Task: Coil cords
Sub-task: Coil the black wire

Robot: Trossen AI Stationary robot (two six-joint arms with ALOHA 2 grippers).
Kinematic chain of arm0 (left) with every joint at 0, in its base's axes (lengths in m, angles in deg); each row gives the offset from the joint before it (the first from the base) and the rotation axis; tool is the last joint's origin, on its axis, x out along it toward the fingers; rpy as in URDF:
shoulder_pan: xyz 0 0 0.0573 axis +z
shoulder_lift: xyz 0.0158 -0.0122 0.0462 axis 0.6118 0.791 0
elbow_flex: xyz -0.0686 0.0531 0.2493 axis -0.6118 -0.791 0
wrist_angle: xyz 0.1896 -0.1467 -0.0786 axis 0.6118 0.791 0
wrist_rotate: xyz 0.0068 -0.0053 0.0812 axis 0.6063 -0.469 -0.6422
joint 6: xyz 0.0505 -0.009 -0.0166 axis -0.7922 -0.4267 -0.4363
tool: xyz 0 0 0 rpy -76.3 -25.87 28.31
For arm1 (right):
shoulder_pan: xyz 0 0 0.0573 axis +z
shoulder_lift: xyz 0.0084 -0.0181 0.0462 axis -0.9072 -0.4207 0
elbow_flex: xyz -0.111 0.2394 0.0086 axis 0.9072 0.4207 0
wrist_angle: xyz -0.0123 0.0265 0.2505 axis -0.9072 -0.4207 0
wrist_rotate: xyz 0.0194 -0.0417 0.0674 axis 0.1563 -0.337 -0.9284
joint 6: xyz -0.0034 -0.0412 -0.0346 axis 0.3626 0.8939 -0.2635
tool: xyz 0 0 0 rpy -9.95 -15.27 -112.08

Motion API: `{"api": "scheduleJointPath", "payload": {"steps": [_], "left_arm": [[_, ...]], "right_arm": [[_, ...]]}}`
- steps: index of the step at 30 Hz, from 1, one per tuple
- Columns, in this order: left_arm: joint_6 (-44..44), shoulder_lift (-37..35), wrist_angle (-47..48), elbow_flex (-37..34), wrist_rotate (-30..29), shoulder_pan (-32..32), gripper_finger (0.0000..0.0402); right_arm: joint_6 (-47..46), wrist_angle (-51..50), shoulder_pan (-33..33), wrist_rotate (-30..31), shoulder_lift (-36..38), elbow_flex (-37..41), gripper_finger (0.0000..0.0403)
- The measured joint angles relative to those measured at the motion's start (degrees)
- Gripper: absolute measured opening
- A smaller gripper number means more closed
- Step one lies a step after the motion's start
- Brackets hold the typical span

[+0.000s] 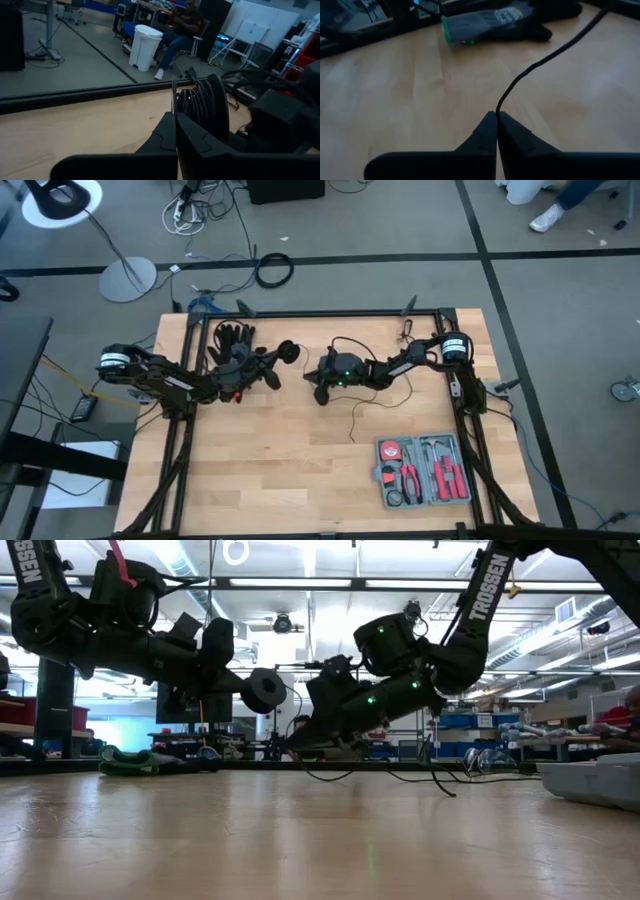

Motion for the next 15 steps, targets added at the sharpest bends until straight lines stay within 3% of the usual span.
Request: {"api": "scheduleJointPath", "payload": {"steps": [15], "left_arm": [[3.35, 0.00, 0.38, 0.02, -0.93, 0.02, 0.0000]], "right_arm": [[7.89, -25.77, -1.31, -1.41, -0.59, -16.47, 0.0001]]}}
